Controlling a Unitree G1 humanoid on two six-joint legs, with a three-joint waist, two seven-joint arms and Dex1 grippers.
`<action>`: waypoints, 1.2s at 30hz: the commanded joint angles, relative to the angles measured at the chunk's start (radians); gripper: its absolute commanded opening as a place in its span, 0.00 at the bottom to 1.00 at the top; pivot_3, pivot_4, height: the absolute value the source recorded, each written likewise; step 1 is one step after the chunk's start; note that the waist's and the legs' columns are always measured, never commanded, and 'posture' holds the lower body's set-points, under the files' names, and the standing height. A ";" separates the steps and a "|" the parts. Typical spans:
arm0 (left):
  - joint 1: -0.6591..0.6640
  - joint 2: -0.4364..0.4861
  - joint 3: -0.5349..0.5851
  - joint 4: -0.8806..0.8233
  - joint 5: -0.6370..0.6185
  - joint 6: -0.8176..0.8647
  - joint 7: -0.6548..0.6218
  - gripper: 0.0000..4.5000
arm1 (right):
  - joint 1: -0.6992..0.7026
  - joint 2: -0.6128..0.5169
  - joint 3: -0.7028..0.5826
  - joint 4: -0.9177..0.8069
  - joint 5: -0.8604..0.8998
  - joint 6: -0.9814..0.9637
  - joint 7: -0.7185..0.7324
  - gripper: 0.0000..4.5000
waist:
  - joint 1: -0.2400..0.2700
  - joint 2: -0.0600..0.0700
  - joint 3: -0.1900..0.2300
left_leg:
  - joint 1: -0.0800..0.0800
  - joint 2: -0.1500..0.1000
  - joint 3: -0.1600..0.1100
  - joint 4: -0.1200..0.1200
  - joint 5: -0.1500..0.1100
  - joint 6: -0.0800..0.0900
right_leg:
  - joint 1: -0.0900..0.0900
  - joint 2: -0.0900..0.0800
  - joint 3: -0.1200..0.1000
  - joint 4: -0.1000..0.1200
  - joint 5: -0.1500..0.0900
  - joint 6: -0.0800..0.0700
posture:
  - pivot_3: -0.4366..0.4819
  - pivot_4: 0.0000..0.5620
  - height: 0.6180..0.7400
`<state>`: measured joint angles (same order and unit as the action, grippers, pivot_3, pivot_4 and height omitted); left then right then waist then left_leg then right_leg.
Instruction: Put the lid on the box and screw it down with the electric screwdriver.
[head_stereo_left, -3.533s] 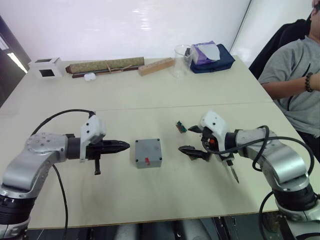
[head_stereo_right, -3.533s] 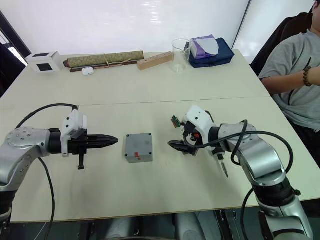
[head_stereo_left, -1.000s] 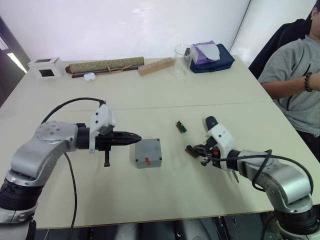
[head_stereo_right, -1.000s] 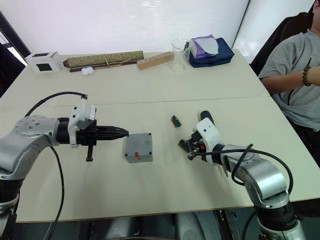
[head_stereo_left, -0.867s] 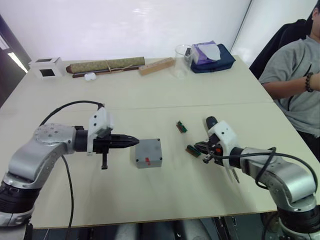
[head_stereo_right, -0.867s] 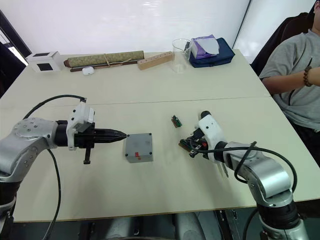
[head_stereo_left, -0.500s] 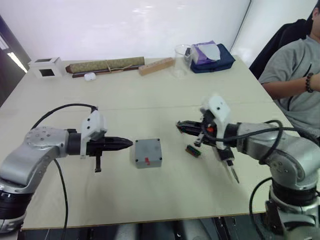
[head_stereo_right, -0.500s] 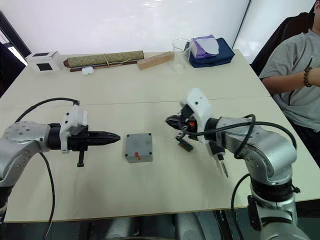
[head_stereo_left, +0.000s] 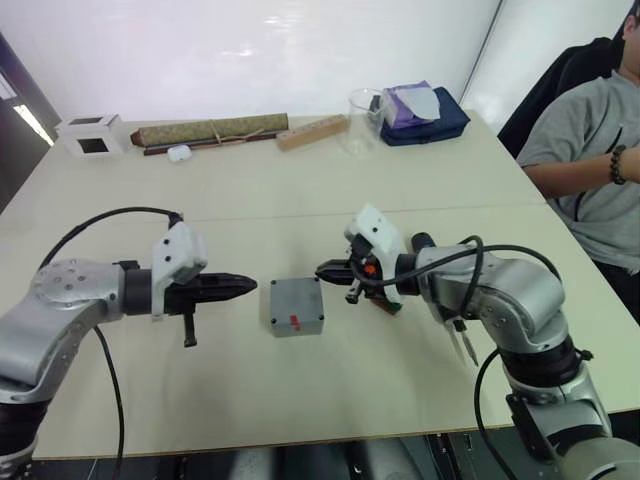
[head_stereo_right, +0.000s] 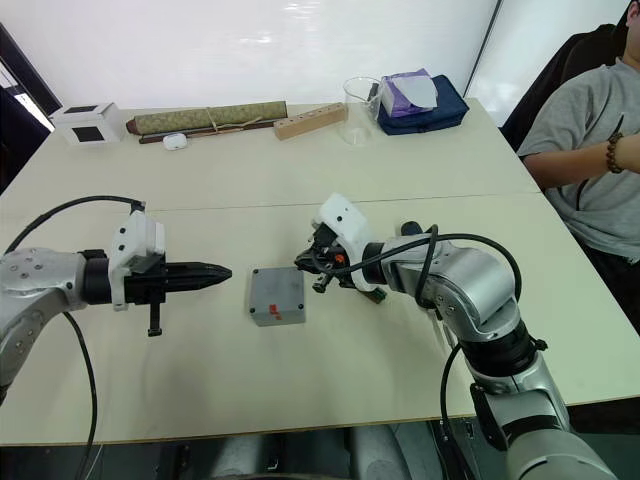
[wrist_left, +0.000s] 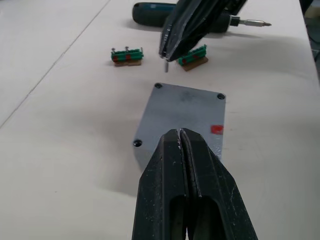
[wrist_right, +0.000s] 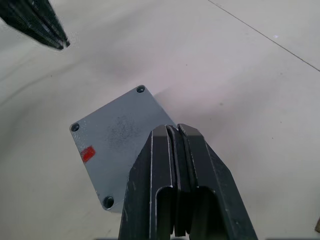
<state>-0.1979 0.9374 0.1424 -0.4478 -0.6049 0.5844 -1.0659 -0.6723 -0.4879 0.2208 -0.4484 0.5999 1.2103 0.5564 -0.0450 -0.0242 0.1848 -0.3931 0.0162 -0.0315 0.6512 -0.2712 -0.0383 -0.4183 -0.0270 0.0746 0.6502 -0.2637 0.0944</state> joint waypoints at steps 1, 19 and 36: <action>-0.002 0.006 0.035 -0.035 -0.014 0.003 0.017 0.00 | -0.027 0.008 0.012 0.008 -0.018 -0.043 0.013 0.01 | 0.000 0.000 0.000 | 0.000 0.000 0.000 0.000 0.000 0.000 | 0.000 0.000 0.000 0.000 0.000 0.000 | 0.48 0.27 0.97; 0.011 0.005 0.022 -0.060 -0.019 0.006 0.048 0.00 | -0.001 -0.001 0.057 0.067 -0.078 -0.096 0.052 0.01 | 0.000 0.000 0.000 | 0.000 0.000 0.000 0.000 0.000 0.000 | 0.000 0.000 0.000 0.000 0.000 0.000 | 0.48 0.27 0.97; 0.005 -0.006 0.010 -0.062 -0.006 -0.004 0.062 0.00 | 0.020 0.008 0.107 0.136 -0.134 -0.151 0.085 0.01 | 0.000 0.000 0.000 | 0.000 0.000 0.000 0.000 0.000 0.000 | 0.000 0.000 0.000 0.000 0.000 0.000 | 0.48 0.27 0.97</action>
<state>-0.1880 0.9324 0.1409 -0.4818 -0.6139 0.5992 -1.0087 -0.6631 -0.4850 0.3026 -0.3267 0.4774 1.0583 0.6361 -0.0452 -0.0242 0.1848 -0.3930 0.0162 -0.0313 0.6512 -0.2712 -0.0383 -0.4184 -0.0270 0.0747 0.6505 -0.2637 0.0943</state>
